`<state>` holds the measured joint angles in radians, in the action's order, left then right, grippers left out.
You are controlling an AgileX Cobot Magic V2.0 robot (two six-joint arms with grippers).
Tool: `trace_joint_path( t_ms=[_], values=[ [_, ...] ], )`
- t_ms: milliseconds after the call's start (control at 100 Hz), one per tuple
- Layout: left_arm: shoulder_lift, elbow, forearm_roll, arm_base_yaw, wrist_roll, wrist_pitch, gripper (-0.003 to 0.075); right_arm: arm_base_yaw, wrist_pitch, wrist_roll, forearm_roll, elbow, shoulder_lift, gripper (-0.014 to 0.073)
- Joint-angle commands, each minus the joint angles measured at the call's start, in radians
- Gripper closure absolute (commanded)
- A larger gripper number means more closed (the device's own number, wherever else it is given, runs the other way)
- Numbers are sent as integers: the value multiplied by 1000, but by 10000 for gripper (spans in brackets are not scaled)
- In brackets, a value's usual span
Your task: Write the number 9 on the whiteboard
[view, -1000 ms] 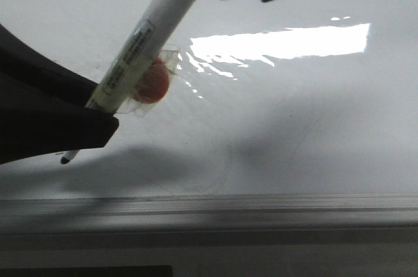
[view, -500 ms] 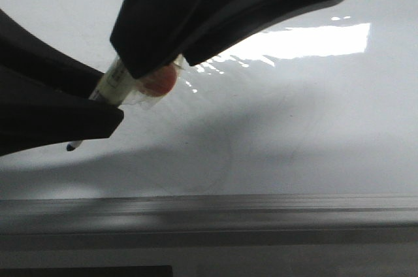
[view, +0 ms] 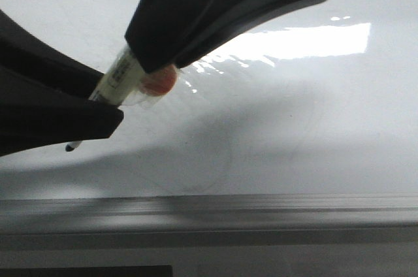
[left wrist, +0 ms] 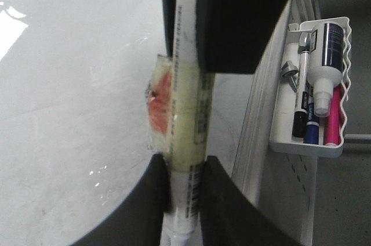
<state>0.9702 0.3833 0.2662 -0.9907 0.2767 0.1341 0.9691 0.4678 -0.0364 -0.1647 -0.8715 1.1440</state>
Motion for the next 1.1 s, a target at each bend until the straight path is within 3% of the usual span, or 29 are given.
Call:
trace_joint_path(
  t_ms=[0,150,260,450,750,1090],
  values=[
    [-13,32,-15,-7,-4,57,677,2,-72,-10,1,-37,-13,659],
    [-20,32,-31,-7,-4,37,495,2,-69,-10,4,-37,-15,658],
    [-61,32,-112,-5,-4,-12,433,0,-58,-10,4,-37,-33,658],
    [-215,32,-207,-5,-4,-123,434,-49,-16,18,4,-39,-101,657],
    [-317,32,-266,-5,-4,-117,435,-187,129,36,39,-139,-133,636],
    [-317,32,-313,-5,-4,-14,435,-250,136,149,134,-188,-86,636]
  ],
)
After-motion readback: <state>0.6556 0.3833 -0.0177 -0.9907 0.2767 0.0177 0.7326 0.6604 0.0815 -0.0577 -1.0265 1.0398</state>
